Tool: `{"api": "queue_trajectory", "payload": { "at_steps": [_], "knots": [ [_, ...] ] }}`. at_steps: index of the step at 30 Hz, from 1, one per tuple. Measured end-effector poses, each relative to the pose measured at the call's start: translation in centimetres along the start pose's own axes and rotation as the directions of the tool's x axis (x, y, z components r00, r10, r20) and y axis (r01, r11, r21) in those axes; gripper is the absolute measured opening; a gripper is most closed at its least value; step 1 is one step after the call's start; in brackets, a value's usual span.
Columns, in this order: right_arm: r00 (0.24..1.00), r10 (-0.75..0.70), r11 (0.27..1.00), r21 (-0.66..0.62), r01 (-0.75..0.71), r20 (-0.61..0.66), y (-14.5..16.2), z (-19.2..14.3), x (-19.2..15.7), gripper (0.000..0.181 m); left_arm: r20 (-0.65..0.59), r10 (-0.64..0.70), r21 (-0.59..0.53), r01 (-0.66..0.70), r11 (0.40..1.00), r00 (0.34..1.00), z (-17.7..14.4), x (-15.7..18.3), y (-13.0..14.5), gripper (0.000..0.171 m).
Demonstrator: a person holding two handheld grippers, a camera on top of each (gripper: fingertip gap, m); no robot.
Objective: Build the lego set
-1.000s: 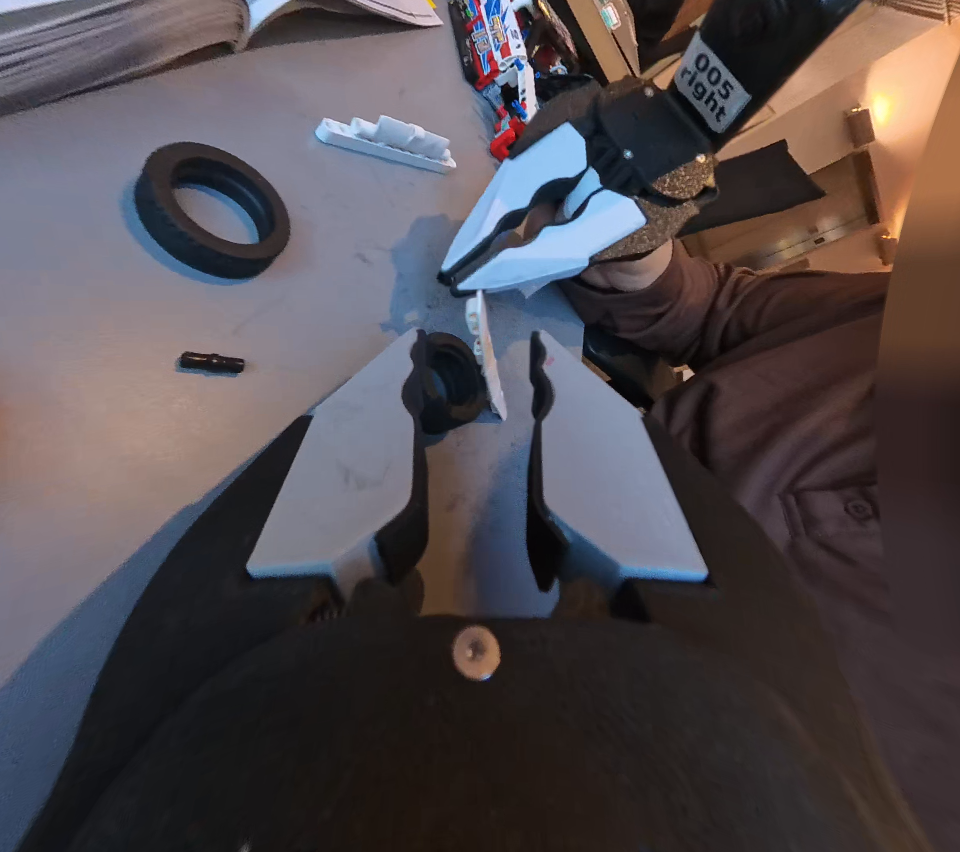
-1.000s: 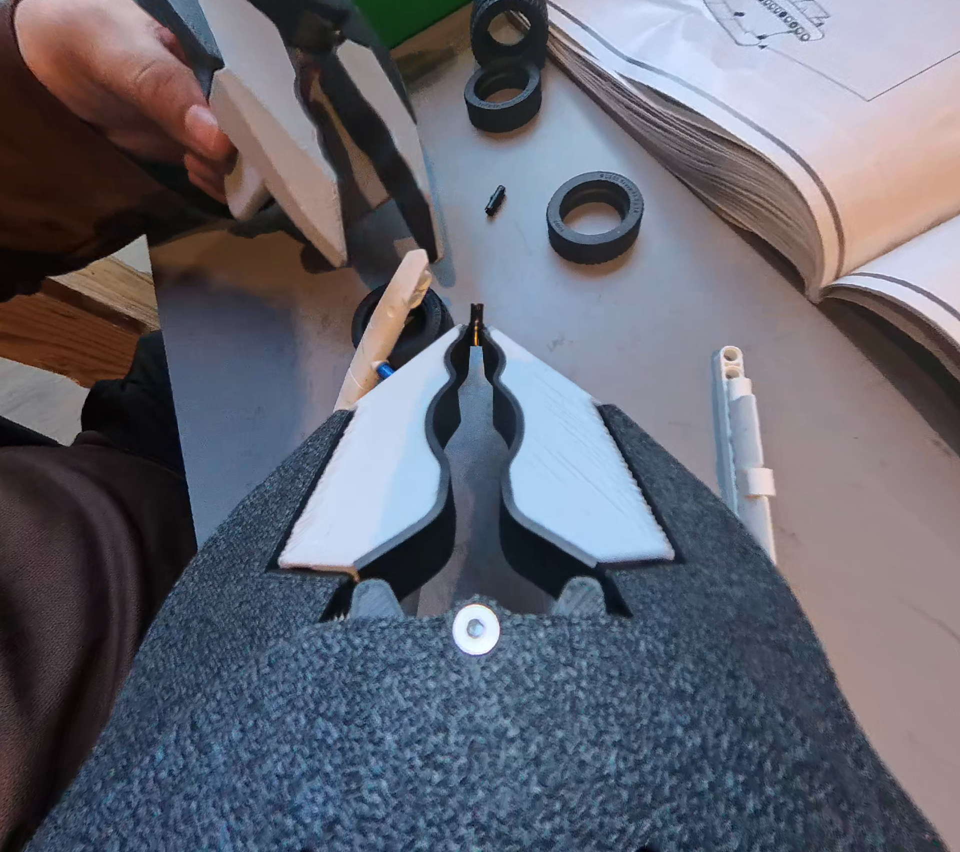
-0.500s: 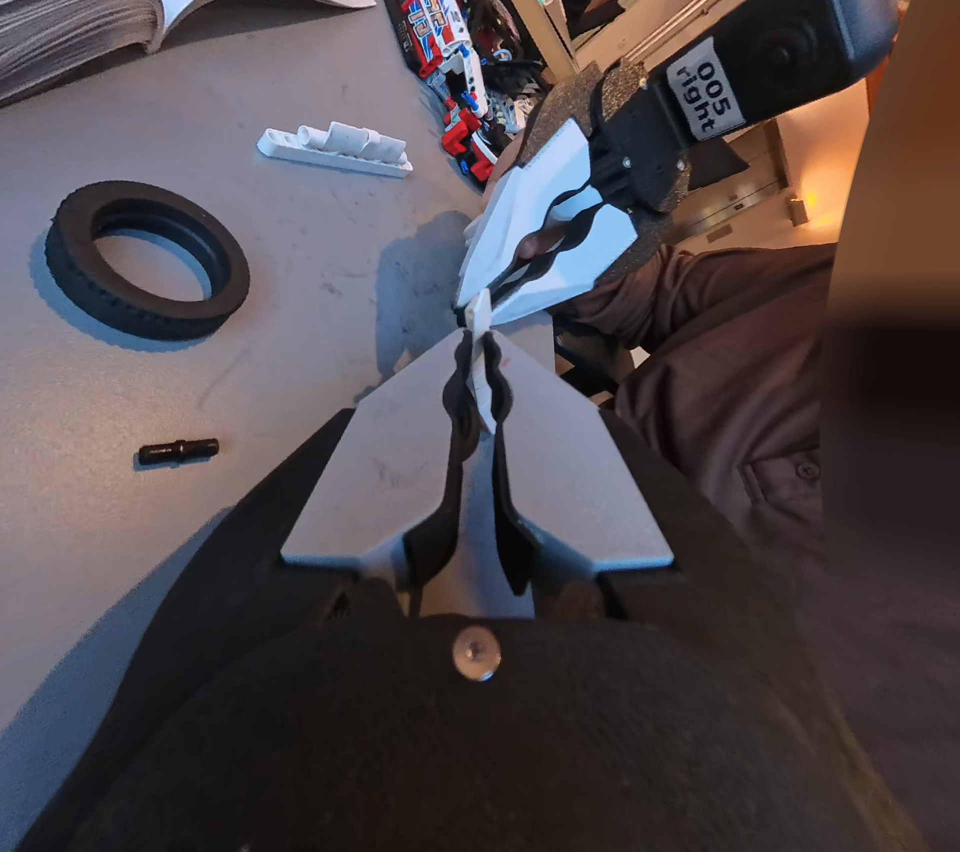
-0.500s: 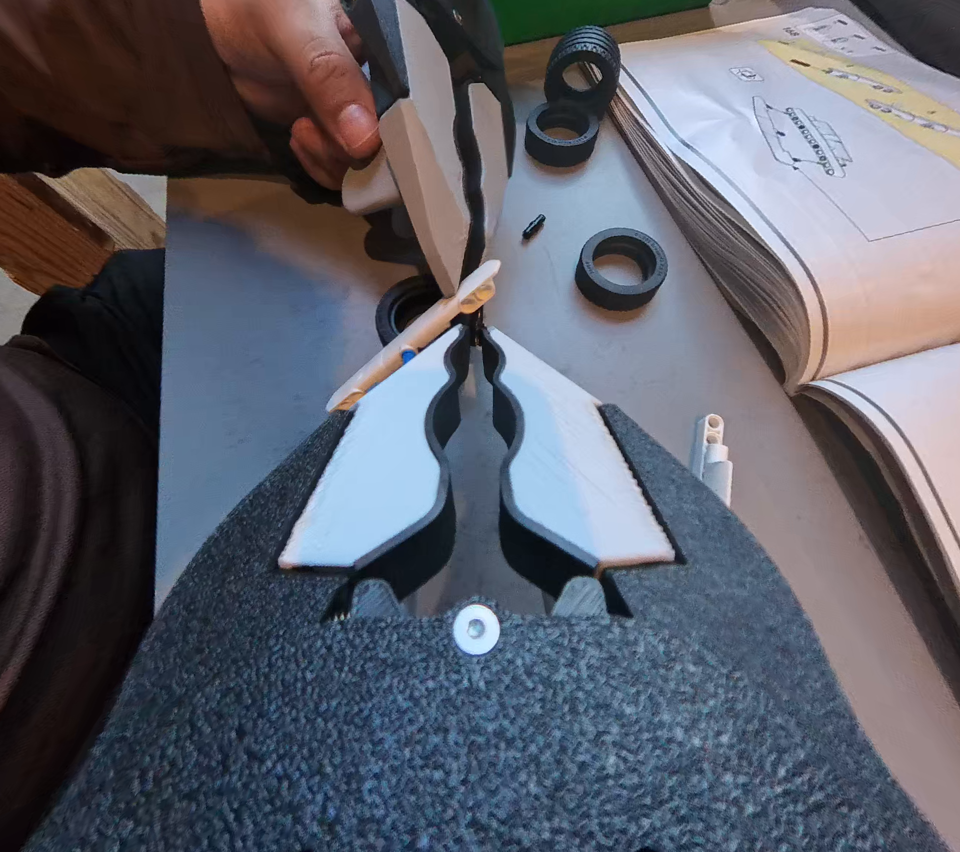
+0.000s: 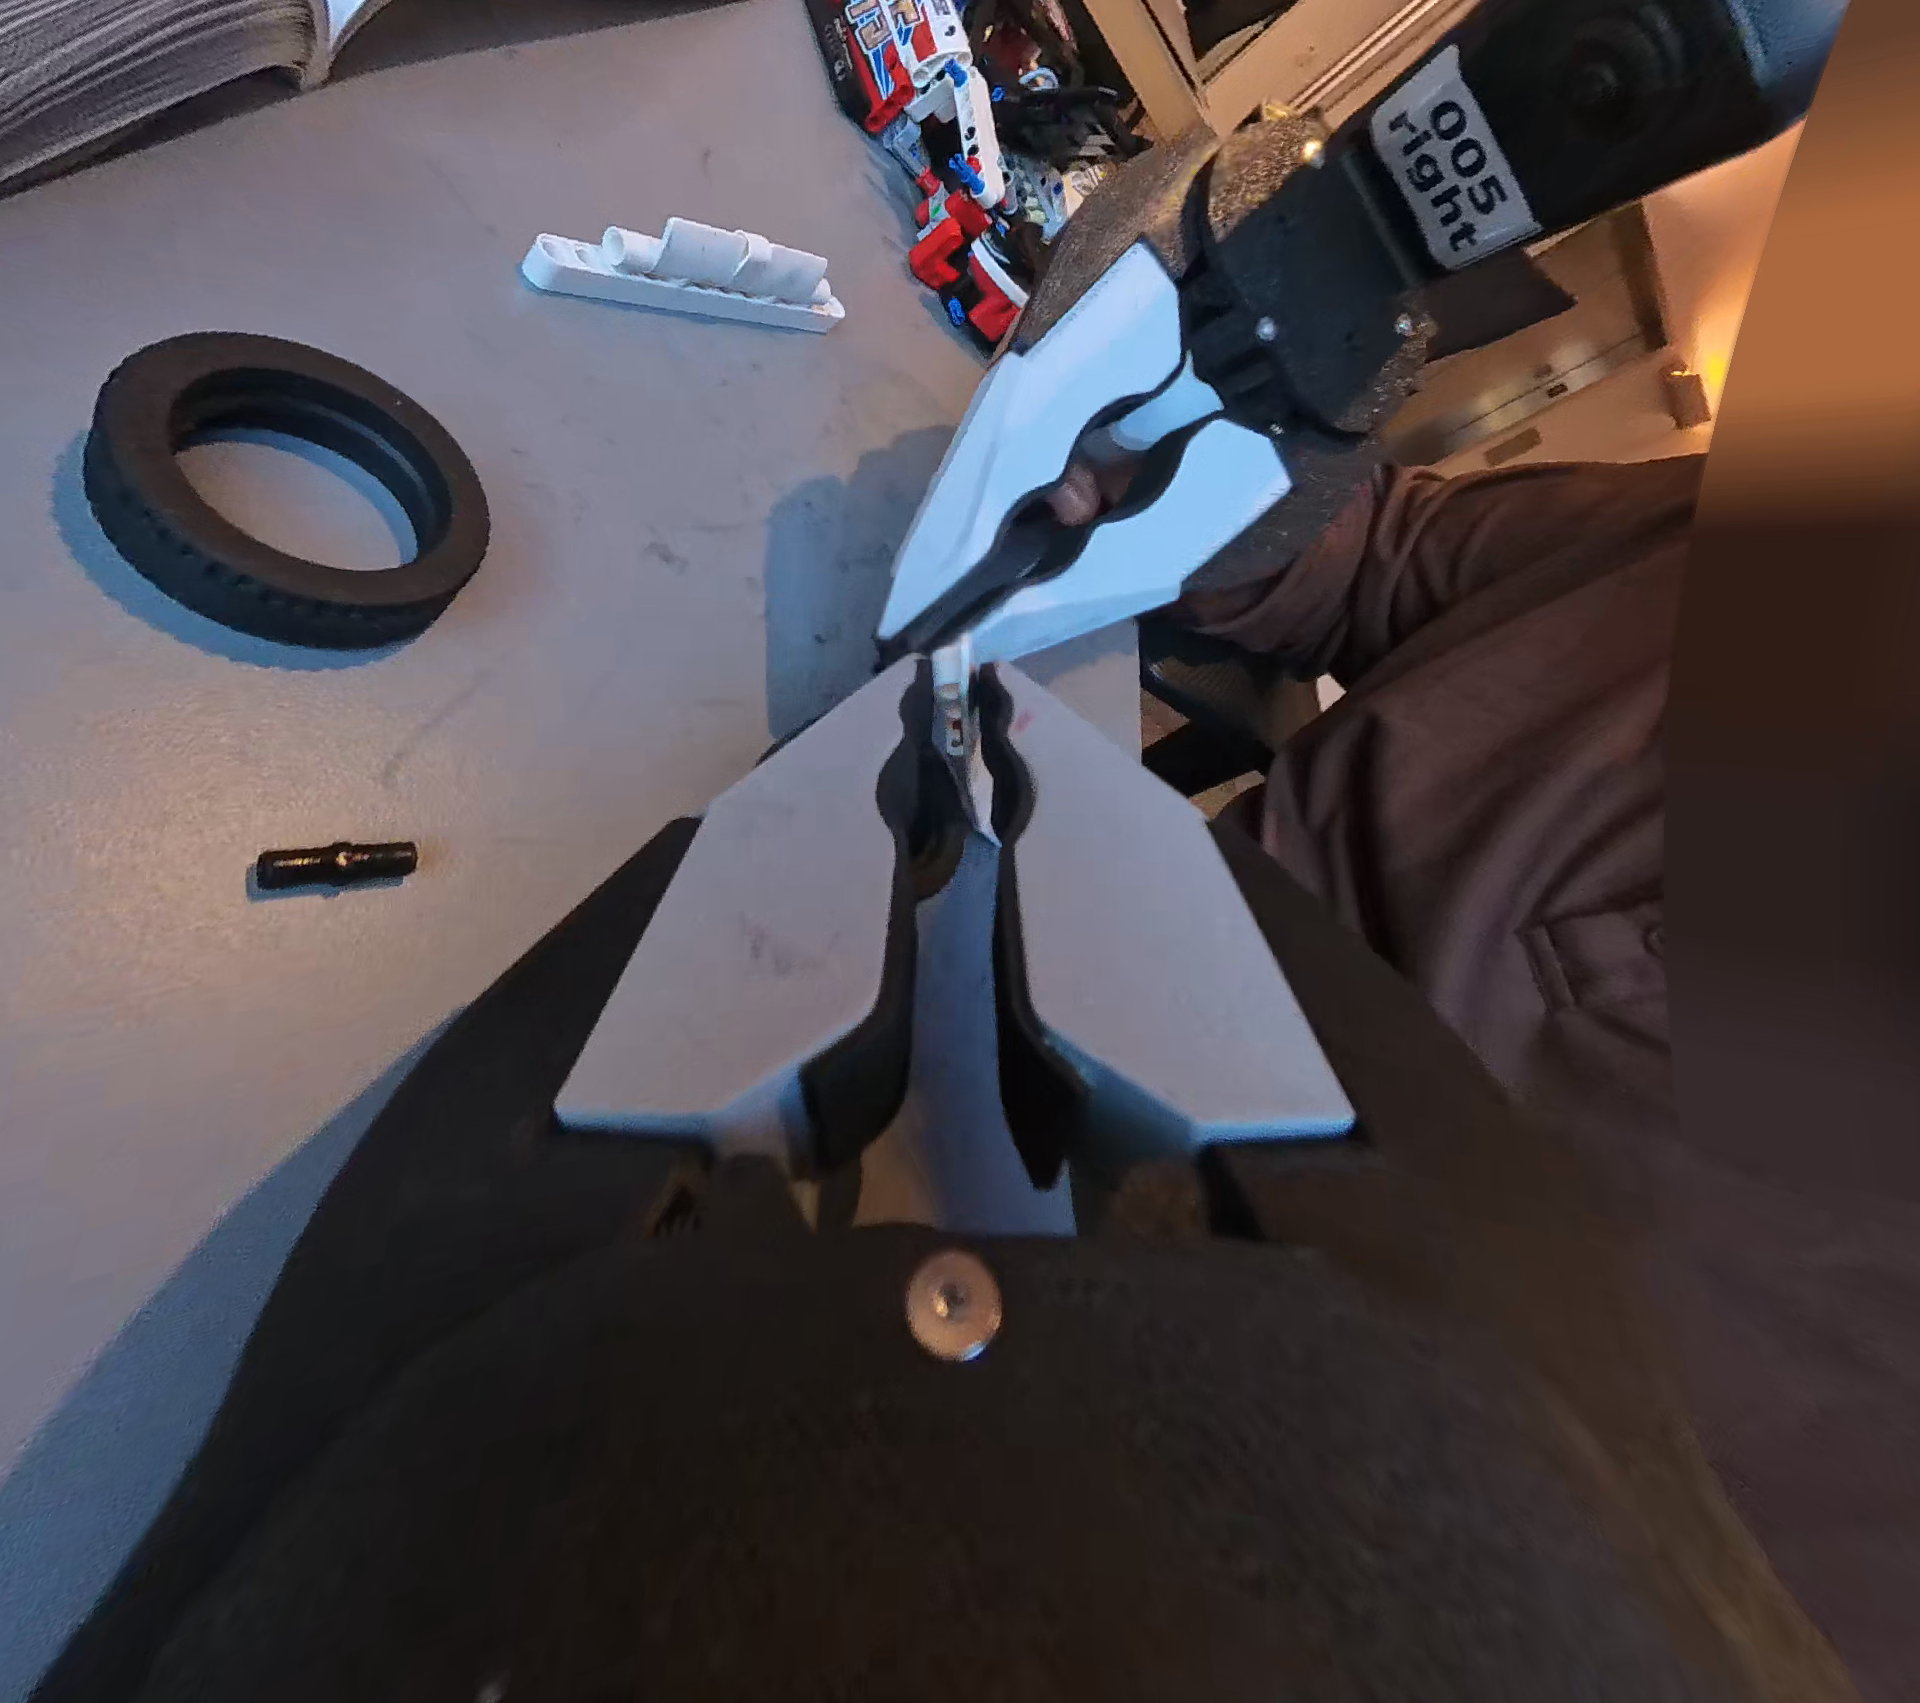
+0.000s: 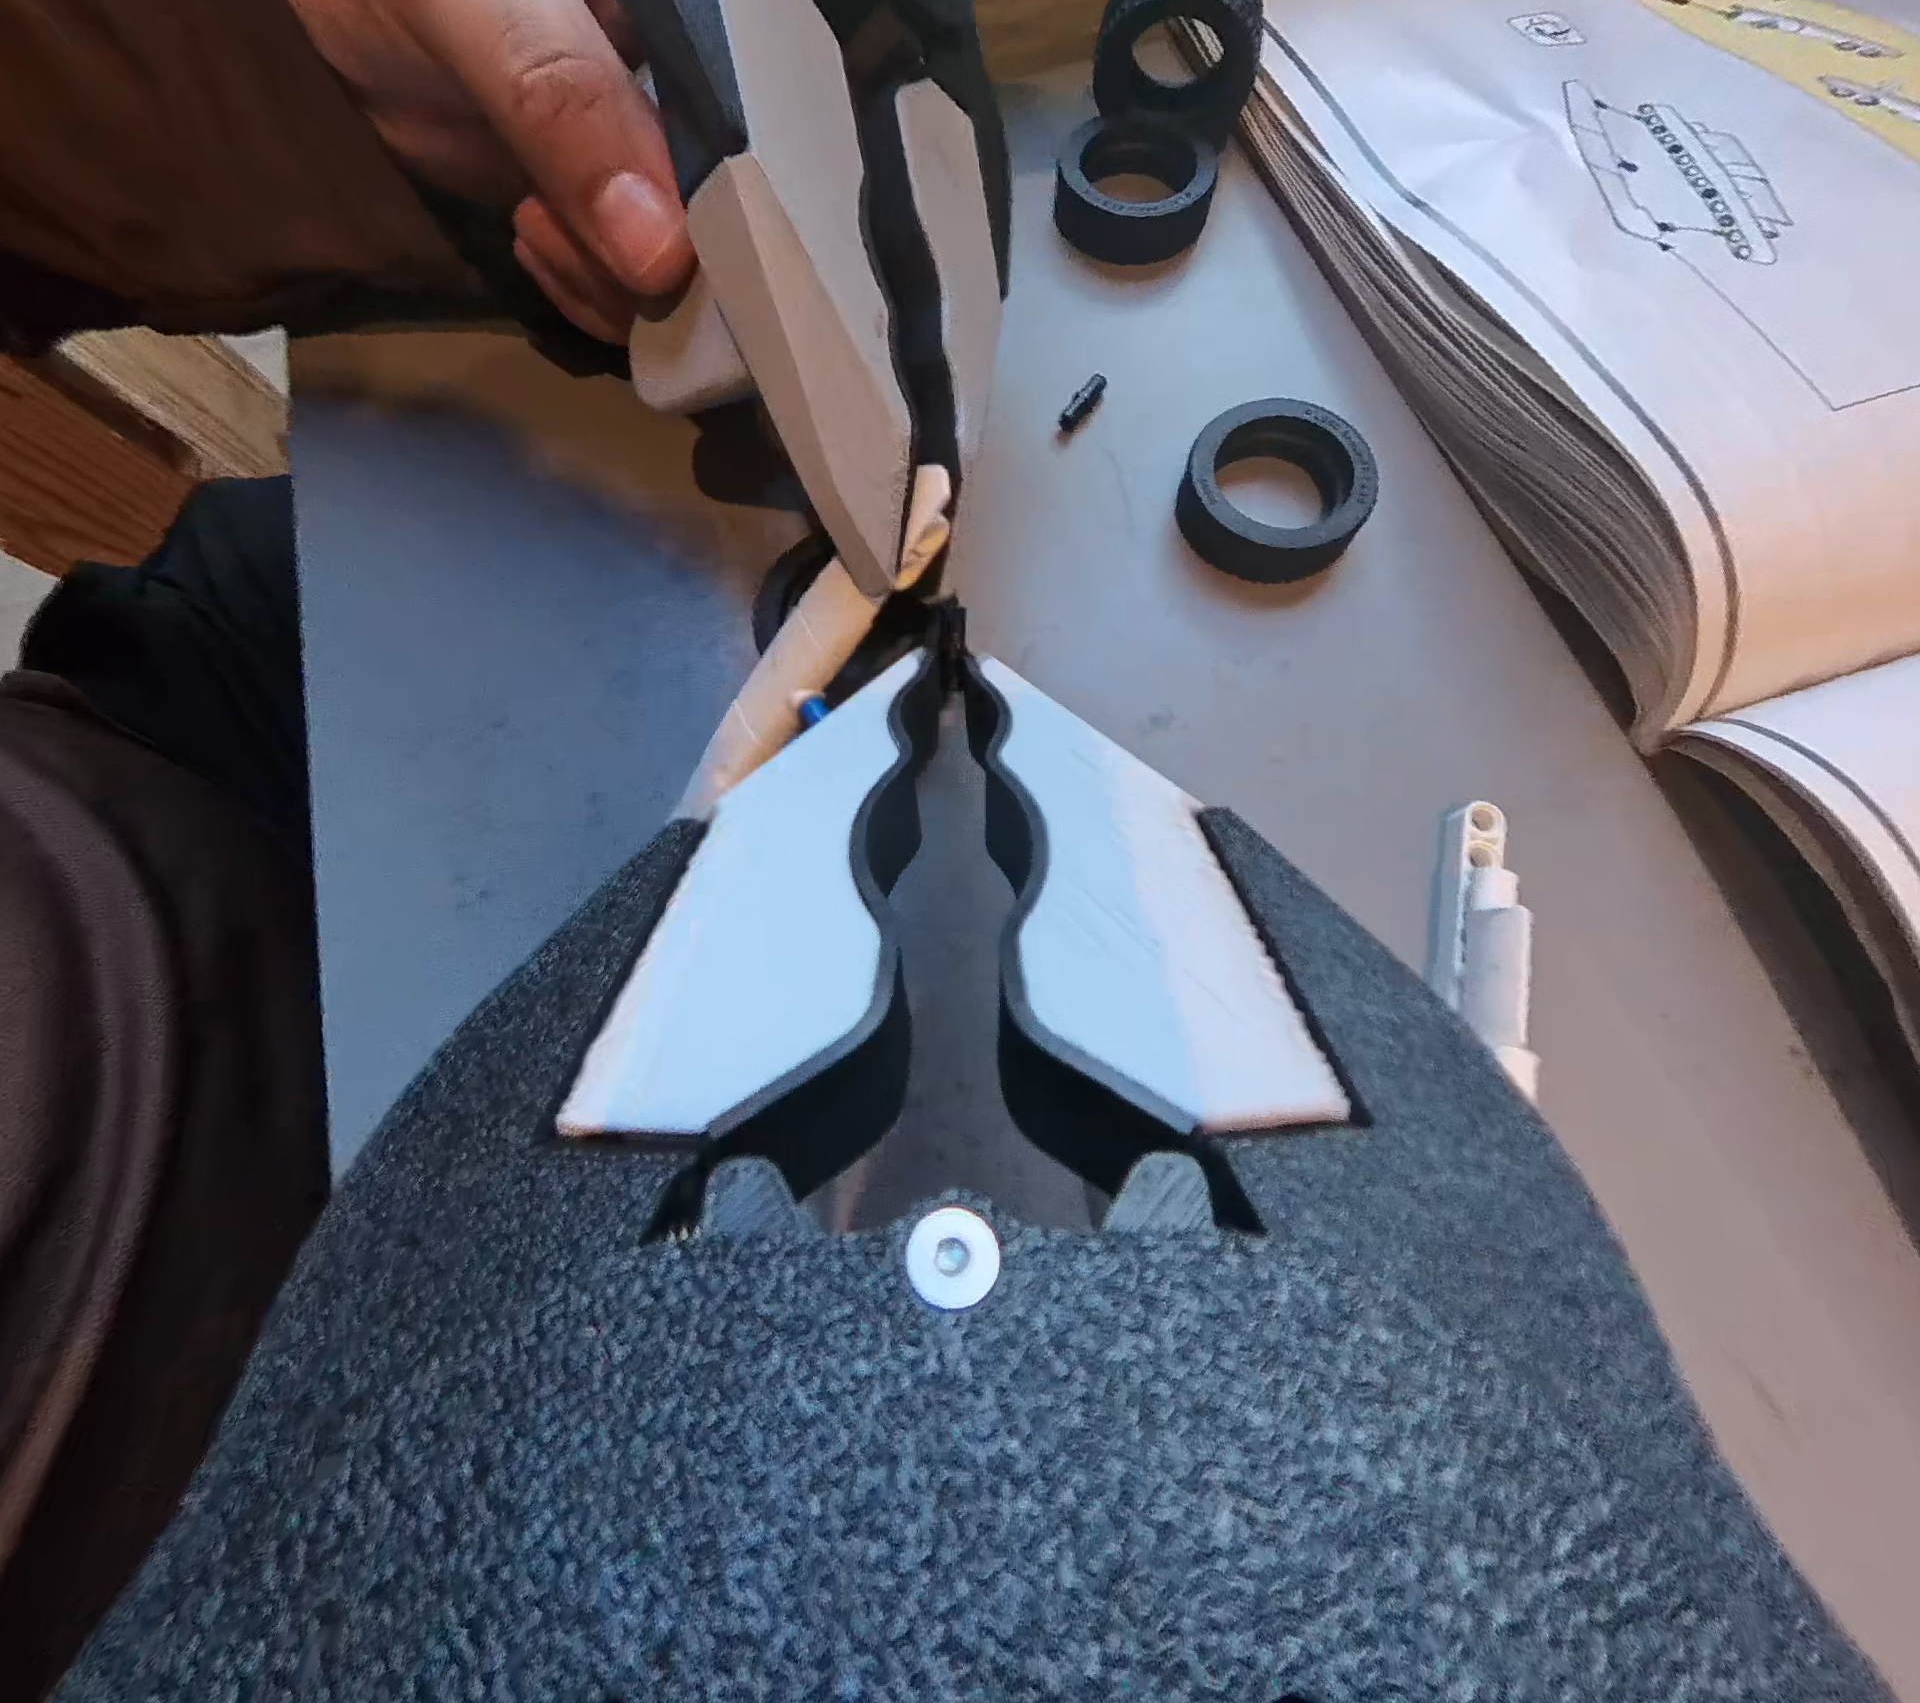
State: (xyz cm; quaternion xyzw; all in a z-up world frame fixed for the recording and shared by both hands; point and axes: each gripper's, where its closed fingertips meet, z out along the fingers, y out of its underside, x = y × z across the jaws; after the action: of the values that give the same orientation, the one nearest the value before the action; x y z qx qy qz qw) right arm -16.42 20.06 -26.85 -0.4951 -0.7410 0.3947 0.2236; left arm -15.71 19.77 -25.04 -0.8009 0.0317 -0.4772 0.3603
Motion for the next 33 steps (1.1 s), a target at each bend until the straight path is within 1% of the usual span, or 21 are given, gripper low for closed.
{"api": "queue_trajectory", "payload": {
  "at_steps": [1, 3, 5, 7, 11, 13, 14, 22, 24, 27, 30, 33],
  "knots": [
    [1.000, -0.015, 1.000, -0.006, 0.015, -0.018, 0.1, -0.2, 0.3, 0.004, -0.006, -0.011, 0.007, 0.011, 1.000, 1.000, -0.1, 0.0, 0.0, 0.006],
    [0.999, -0.042, 0.999, 0.015, 0.043, -0.030, -0.1, -0.8, 0.5, 0.004, -0.018, -0.040, 0.012, 0.041, 0.999, 0.999, -0.2, -0.1, 0.0, 0.015],
    [0.999, -0.045, 0.998, 0.040, 0.046, -0.021, -0.4, -1.2, 0.5, 0.004, -0.018, -0.037, 0.002, 0.037, 0.999, 0.999, -0.2, 0.0, 0.3, 0.016],
    [0.999, -0.042, 0.998, 0.043, 0.043, -0.015, -0.5, -1.2, 0.5, 0.004, 0.001, -0.030, -0.006, 0.030, 1.000, 1.000, -0.2, 0.0, 0.4, 0.024],
    [0.999, -0.050, 0.998, 0.043, 0.050, -0.005, -0.5, -1.0, 0.3, 0.004, 0.007, -0.036, -0.010, 0.036, 0.999, 0.999, -0.3, -0.1, 0.7, 0.019],
    [0.998, -0.059, 0.997, 0.048, 0.059, 0.005, -0.7, -0.9, 0.0, 0.004, -0.005, -0.020, -0.009, 0.020, 1.000, 1.000, -0.3, 0.2, 0.7, 0.006],
    [0.998, -0.067, 0.997, 0.050, 0.067, 0.006, -0.8, -0.9, -0.1, 0.004, -0.005, -0.014, -0.011, 0.014, 1.000, 1.000, -0.3, 0.2, 0.6, 0.005],
    [0.974, -0.225, 0.971, 0.071, 0.227, -0.032, -1.6, -1.5, 0.1, 0.004, -0.049, 0.010, 0.019, -0.009, 1.000, 0.999, -0.1, 0.4, -0.4, 0.005],
    [0.965, -0.258, 0.962, 0.078, 0.261, -0.048, -1.7, -1.7, 0.5, 0.004, -0.066, 0.021, 0.003, -0.020, 1.000, 0.998, 0.1, 0.5, -0.5, 0.005],
    [0.949, -0.310, 0.946, 0.075, 0.314, -0.055, -1.9, -1.8, 0.8, 0.004, -0.088, -0.005, -0.028, 0.002, 1.000, 0.996, 0.4, 0.3, -0.5, 0.005],
    [0.915, -0.392, 0.917, 0.041, 0.397, -0.094, -1.6, -1.8, 1.0, 0.004, -0.086, -0.036, -0.049, 0.032, 0.998, 0.996, 0.7, -0.1, -0.5, 0.004],
    [0.909, -0.404, 0.913, 0.022, 0.408, -0.104, -1.2, -1.6, 1.1, 0.004, -0.064, -0.041, -0.070, 0.037, 0.997, 0.997, 0.9, -0.5, -0.3, 0.005]
  ]
}}
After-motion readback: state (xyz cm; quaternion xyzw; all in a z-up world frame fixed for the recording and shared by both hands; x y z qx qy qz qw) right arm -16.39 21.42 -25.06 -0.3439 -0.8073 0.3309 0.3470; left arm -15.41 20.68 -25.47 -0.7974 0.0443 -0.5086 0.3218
